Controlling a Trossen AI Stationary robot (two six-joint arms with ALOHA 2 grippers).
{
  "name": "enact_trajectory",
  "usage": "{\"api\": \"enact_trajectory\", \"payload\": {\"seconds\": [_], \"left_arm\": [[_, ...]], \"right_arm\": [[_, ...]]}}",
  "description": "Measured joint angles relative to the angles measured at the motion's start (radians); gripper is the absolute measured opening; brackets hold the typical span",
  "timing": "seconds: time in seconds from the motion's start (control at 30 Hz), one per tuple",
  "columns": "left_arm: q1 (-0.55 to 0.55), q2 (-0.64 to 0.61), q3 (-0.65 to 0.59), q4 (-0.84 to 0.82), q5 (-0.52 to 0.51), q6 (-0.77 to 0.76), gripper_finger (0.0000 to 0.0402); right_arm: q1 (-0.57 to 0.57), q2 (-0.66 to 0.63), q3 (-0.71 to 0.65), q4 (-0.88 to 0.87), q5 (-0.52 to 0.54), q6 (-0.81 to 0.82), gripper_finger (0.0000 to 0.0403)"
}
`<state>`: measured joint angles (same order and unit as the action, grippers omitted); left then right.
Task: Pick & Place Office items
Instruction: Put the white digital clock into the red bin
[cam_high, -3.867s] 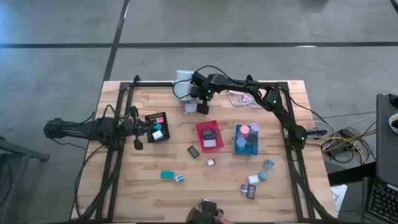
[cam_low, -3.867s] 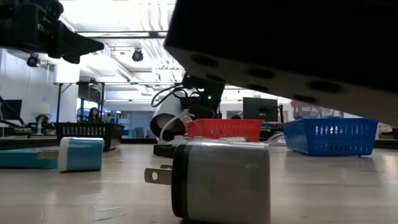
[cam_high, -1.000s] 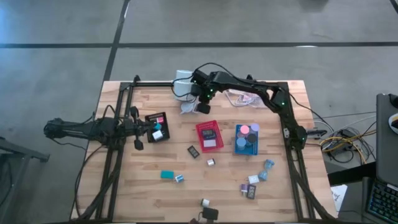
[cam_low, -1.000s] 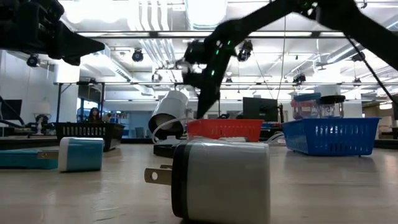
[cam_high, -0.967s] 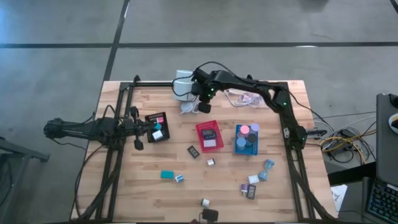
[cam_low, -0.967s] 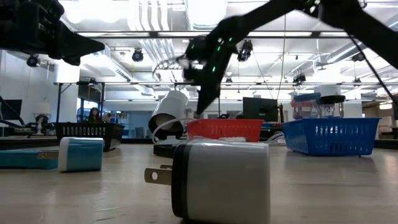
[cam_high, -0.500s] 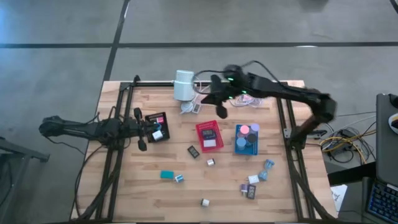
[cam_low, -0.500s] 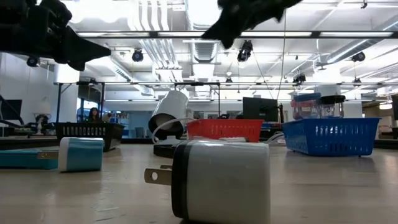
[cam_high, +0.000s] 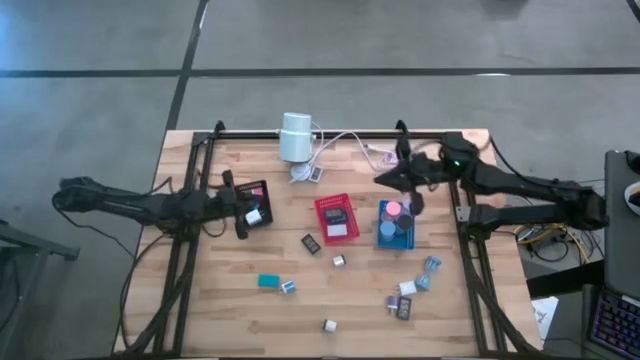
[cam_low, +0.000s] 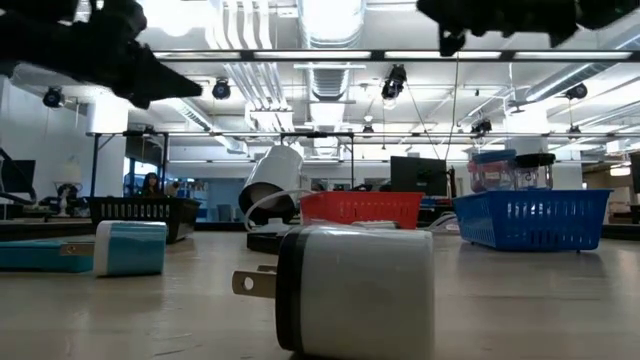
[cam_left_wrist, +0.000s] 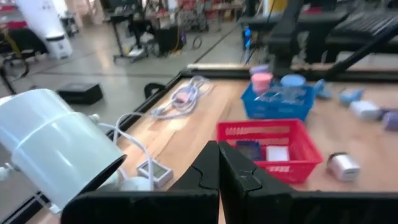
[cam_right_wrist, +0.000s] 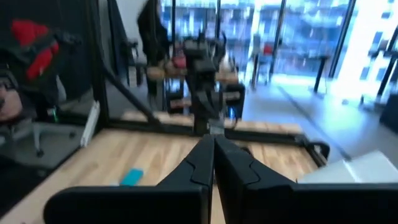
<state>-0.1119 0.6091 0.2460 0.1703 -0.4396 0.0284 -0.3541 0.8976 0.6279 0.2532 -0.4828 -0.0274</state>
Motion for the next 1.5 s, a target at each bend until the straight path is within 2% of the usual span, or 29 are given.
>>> {"api": "enact_trajectory", "payload": {"seconds": [0.13,0.33,0.43,0.6,0.83,0.97,1.1,1.33,1.5], "left_arm": [[0.027,0.190,0.122,-0.035,-0.037,0.005,0.0000],[0.142,0.513,0.429,-0.304,-0.011,0.018,0.0000],[0.215,0.663,0.588,-0.419,0.064,0.110,0.0000],[0.304,0.872,0.811,-0.468,0.218,0.352,0.0000],[0.376,1.122,1.064,-0.684,0.242,0.566,0.0000],[0.406,1.247,1.157,-0.765,0.237,0.630,0.0000],[0.420,1.334,1.197,-0.784,0.227,0.728,0.0000],[0.420,1.415,1.208,-0.792,0.088,0.919,0.0000],[0.420,1.447,1.207,-0.785,0.060,1.049,0.0000]], "right_arm": [[0.005,-0.081,-0.154,0.194,0.003,0.049,0.0008],[0.005,-0.123,-0.282,0.315,0.037,0.053,0.0008],[0.005,-0.126,-0.317,0.332,0.056,0.051,0.0008],[0.005,-0.124,-0.345,0.330,0.059,0.039,0.0008],[0.005,-0.132,-0.351,0.326,0.059,0.029,0.0008],[0.005,-0.132,-0.352,0.317,0.058,0.002,0.0008],[0.004,-0.132,-0.350,0.282,0.058,-0.011,0.0008],[0.003,-0.132,-0.349,0.277,0.058,-0.031,0.0008],[0.002,-0.132,-0.349,0.277,0.058,-0.036,0.0008]]}}
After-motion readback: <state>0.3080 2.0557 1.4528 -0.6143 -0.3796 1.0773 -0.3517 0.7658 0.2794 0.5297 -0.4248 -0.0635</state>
